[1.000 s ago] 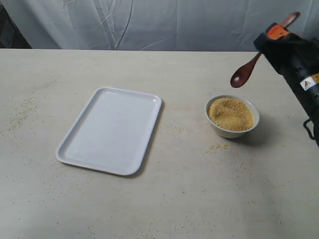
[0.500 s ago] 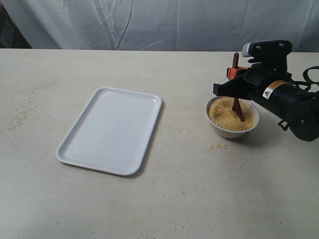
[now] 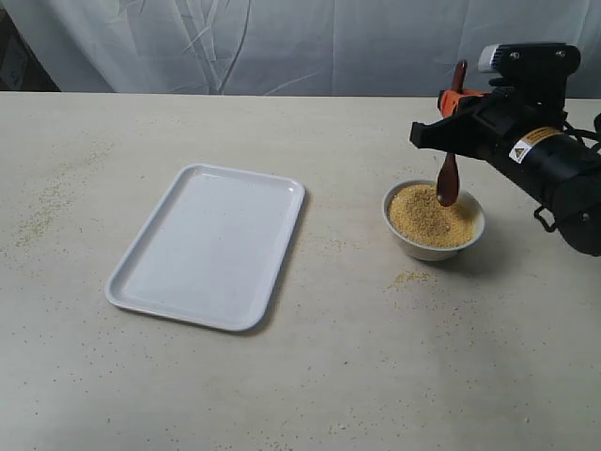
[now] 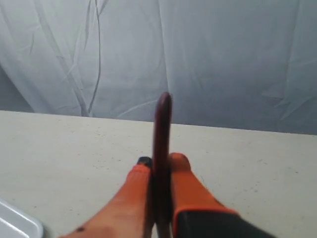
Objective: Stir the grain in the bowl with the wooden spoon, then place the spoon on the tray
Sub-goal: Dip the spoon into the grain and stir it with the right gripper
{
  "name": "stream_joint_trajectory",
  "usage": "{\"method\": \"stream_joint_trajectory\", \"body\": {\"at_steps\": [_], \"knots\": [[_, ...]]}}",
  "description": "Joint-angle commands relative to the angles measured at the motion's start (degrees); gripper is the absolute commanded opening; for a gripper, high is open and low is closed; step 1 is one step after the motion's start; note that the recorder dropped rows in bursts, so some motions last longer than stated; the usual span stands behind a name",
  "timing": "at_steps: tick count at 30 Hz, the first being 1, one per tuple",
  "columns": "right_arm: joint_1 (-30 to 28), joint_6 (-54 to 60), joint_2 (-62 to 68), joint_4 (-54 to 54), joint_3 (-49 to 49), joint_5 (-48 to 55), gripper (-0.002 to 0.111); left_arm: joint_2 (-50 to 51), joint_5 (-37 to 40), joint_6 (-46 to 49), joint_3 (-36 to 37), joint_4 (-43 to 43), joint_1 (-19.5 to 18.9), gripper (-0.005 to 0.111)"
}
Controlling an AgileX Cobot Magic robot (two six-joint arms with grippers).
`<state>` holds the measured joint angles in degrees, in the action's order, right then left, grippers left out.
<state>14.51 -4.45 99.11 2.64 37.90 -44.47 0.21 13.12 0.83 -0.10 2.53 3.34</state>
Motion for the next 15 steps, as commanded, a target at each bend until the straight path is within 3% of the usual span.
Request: {"method": "stream_joint_trajectory", "body": {"at_steps": [1, 5, 10, 15], "knots": [[-0.26, 6.05, 3.09, -1.72, 0.10, 1.46, -0.001, -0.21, -0.69, -0.22, 0.10, 0.14, 0.22, 0.000], [0.14, 5.12, 7.18, -1.12, 0.10, 0.36, -0.001, -0.21, -0.69, -0.22, 0.10, 0.14, 0.22, 0.000], [1.00, -3.70, 4.54, 8.18, 0.10, -1.76, -0.001, -0.21, -0.69, -0.22, 0.10, 0.14, 0.22, 0.000], [0.90, 2.40, -0.86, -0.49, 0.10, 0.83, -0.001, -0.21, -0.69, -0.22, 0.10, 0.14, 0.22, 0.000]]}}
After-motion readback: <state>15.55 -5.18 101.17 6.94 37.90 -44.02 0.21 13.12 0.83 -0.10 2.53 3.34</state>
